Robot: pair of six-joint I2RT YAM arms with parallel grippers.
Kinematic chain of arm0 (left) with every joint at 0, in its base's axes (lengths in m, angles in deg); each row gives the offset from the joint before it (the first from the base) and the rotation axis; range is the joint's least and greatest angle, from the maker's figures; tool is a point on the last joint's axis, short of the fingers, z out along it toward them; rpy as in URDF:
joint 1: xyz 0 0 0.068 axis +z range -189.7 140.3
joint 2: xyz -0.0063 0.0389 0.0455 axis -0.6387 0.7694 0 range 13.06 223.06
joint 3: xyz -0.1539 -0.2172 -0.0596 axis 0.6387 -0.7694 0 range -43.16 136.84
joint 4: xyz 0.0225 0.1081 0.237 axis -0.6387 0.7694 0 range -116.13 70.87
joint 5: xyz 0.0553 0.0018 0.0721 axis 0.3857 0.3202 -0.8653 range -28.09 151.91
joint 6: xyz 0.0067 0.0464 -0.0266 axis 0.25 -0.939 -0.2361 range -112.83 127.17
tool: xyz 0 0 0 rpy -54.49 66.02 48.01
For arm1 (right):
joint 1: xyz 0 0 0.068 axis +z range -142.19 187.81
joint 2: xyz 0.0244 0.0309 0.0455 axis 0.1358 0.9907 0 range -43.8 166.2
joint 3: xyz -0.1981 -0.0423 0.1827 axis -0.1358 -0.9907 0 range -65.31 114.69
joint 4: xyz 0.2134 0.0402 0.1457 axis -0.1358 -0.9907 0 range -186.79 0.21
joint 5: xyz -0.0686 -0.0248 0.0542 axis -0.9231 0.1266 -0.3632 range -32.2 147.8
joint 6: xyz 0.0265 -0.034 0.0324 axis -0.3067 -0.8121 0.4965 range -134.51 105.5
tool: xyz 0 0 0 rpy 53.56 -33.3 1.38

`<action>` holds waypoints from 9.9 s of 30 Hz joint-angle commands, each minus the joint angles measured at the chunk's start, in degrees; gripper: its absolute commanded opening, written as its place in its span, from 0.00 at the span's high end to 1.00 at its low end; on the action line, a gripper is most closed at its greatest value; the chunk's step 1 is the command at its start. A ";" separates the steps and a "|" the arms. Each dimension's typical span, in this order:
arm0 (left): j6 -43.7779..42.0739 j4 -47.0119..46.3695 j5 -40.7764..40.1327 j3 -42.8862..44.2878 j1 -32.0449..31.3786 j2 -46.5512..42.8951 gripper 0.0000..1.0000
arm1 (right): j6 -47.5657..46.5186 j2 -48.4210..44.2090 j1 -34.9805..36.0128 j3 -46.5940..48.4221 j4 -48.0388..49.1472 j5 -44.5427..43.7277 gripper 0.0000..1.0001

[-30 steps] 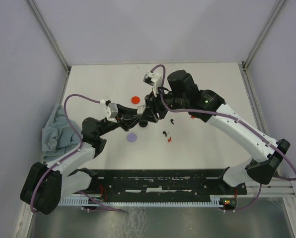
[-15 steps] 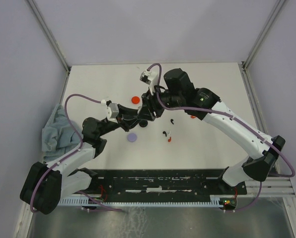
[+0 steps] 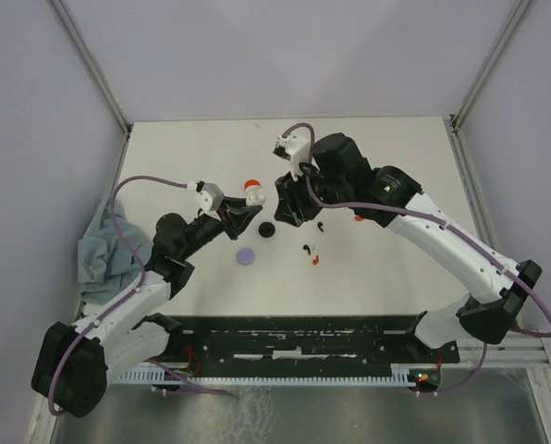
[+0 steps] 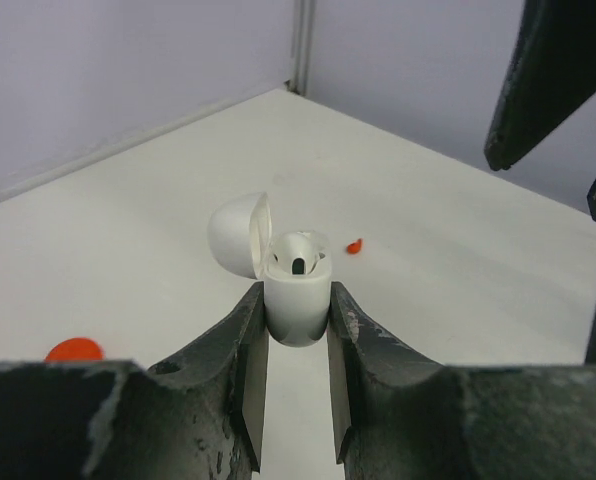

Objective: Insert the wireless bluetooth earbuds into the charging case
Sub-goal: Pick up the earbud from the center of the board, then place the earbud in the charging case, then close the charging case.

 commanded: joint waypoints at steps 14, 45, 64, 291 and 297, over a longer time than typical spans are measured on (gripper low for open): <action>-11.85 19.74 -8.51 1.65 2.76 -14.58 0.97 | 1.00 7.28 -1.09 -16.00 -3.84 -21.61 0.48; -9.09 14.87 -5.88 0.38 2.76 -12.65 0.97 | 3.82 28.96 -8.85 -17.25 6.83 -27.89 0.58; -8.43 13.94 -4.44 0.31 2.84 -12.04 0.97 | 3.63 21.99 -9.99 -22.54 0.32 -24.66 0.60; 26.98 -13.84 10.22 4.89 1.92 2.66 0.97 | 14.09 -4.92 -7.20 -12.59 34.27 22.80 0.10; 33.30 -11.24 9.72 4.63 2.00 3.03 0.97 | 15.10 -5.75 -8.19 -14.57 36.91 23.82 0.10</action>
